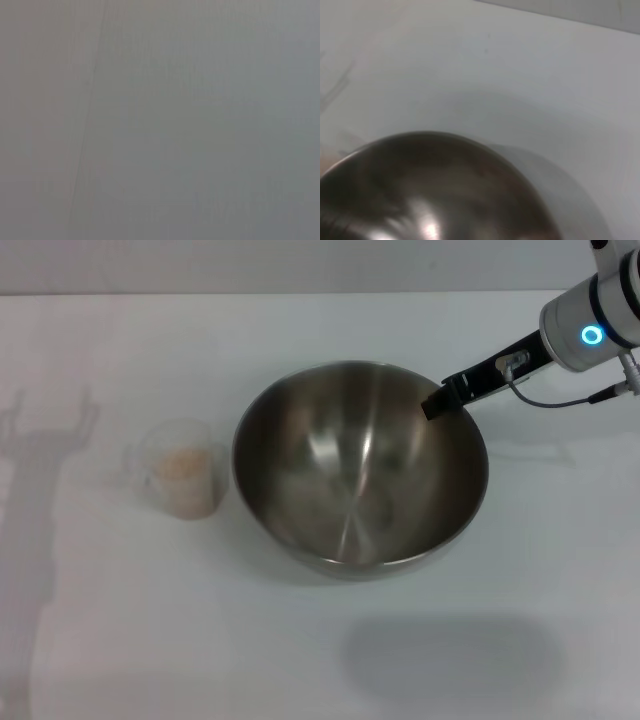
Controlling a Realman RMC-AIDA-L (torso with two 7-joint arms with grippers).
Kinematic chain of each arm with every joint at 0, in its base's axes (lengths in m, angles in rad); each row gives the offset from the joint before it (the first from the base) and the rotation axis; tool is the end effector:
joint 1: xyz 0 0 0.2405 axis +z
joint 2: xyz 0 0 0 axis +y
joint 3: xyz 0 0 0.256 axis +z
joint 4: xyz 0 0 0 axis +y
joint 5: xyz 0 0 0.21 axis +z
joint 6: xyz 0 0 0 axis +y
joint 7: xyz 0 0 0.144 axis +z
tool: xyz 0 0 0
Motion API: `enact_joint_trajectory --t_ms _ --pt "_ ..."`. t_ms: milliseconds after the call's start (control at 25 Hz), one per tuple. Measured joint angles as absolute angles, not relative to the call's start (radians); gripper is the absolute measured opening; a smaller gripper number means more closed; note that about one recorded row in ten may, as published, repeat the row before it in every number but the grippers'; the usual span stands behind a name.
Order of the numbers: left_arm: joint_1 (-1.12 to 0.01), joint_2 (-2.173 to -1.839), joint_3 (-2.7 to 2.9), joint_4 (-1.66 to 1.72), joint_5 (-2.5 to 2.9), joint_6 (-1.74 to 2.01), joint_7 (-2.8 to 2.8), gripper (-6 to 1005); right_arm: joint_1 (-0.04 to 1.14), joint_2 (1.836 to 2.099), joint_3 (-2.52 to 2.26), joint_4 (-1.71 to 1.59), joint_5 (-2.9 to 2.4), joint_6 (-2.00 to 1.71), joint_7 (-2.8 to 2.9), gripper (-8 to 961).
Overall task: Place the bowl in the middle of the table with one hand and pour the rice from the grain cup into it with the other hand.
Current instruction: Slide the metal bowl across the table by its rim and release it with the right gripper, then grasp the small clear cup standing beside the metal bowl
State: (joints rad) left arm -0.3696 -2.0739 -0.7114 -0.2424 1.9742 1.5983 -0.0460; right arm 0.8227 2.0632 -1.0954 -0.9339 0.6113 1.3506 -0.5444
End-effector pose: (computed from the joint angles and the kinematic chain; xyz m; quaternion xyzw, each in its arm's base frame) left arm -0.3040 0.2983 0.0337 -0.5623 -0.1264 -0.4209 0.7005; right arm 0.1815 0.4141 -0.0046 -0.8722 0.4492 -0.0571 0.1853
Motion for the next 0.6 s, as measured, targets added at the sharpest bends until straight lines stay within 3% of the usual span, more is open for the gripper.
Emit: enact_joint_trajectory --t_ms 440,600 --pt "-0.363 -2.073 -0.710 -0.244 1.974 1.620 -0.046 830 0.703 2.079 -1.237 -1.368 0.506 1.200 -0.518 484" --pt "-0.362 -2.072 -0.709 -0.244 1.974 1.620 -0.046 830 0.590 2.085 -1.392 -1.486 0.515 0.881 -0.518 485"
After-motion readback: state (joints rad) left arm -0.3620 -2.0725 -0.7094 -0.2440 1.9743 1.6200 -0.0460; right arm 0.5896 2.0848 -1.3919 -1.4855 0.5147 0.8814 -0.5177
